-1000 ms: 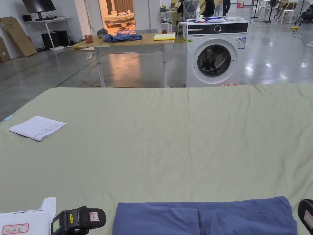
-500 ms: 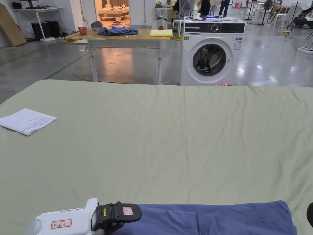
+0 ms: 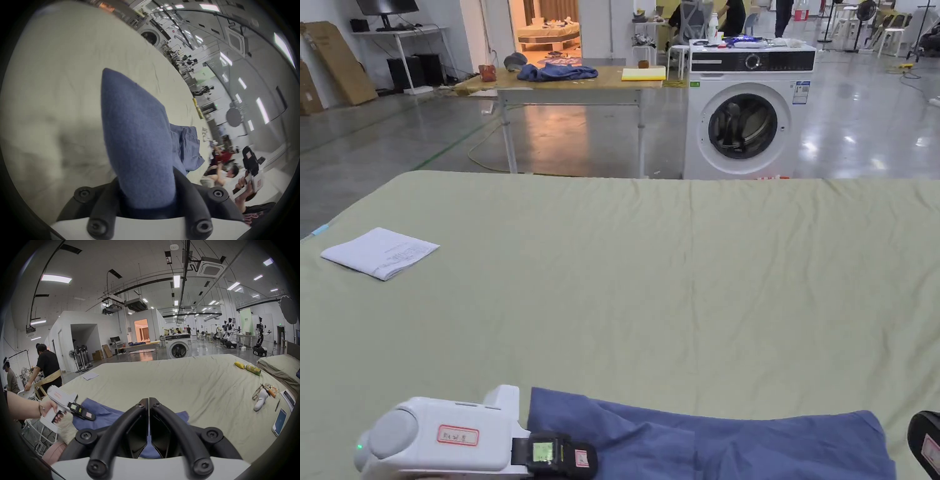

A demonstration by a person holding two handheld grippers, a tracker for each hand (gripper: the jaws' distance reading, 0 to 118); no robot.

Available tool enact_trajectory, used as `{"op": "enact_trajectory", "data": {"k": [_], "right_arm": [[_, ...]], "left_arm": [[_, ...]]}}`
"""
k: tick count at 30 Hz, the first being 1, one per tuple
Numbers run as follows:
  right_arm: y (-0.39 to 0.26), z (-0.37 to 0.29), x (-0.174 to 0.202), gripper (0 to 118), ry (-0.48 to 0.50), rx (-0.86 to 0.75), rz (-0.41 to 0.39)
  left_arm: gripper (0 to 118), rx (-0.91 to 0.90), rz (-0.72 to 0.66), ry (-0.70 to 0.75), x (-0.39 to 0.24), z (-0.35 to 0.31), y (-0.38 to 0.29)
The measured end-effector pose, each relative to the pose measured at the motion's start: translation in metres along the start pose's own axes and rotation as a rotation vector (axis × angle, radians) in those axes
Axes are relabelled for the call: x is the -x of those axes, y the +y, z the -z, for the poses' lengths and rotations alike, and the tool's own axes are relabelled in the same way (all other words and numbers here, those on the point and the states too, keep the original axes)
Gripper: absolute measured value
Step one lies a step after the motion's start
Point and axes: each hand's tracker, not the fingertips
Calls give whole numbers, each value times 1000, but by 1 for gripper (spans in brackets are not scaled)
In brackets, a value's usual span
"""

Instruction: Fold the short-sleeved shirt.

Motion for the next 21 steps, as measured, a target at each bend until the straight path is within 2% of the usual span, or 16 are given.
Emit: {"op": "enact_trajectory", "data": {"k": [1, 3, 6, 8, 9, 11, 16, 18, 20, 21], "right_arm": [[0, -1, 0, 0, 6, -5, 3], [-1, -1, 0, 0, 21, -13, 13], [-7, -2, -3, 0, 40, -12, 32], [-10, -4, -4, 0, 44, -4, 43], [-12, -6, -4, 0, 44, -3, 48], [-15, -9, -6, 0, 45, -4, 56], [-21, -18, -15, 0, 32, -4, 76], [-19, -23, -16, 0, 23, -2, 84], [-18, -27, -18, 0, 16, 1, 85], [-18, -29, -18, 0, 11, 4, 80]], "left_arm": [[4, -12, 19, 49, -6, -14, 1], [4, -35, 56, 238, -16, -53, 4], [4, -58, 157, 632, -33, -91, 3], [4, -87, 279, 731, -41, -104, 0], [4, -72, 295, 761, -46, -106, 0], [4, -67, 239, 713, -58, -102, -4], [6, -36, 96, 393, -92, -42, 3], [7, 14, 88, 282, -107, -3, 3], [20, 60, 96, 188, -120, 40, 2], [46, 95, 86, 144, -122, 60, 2]]}}
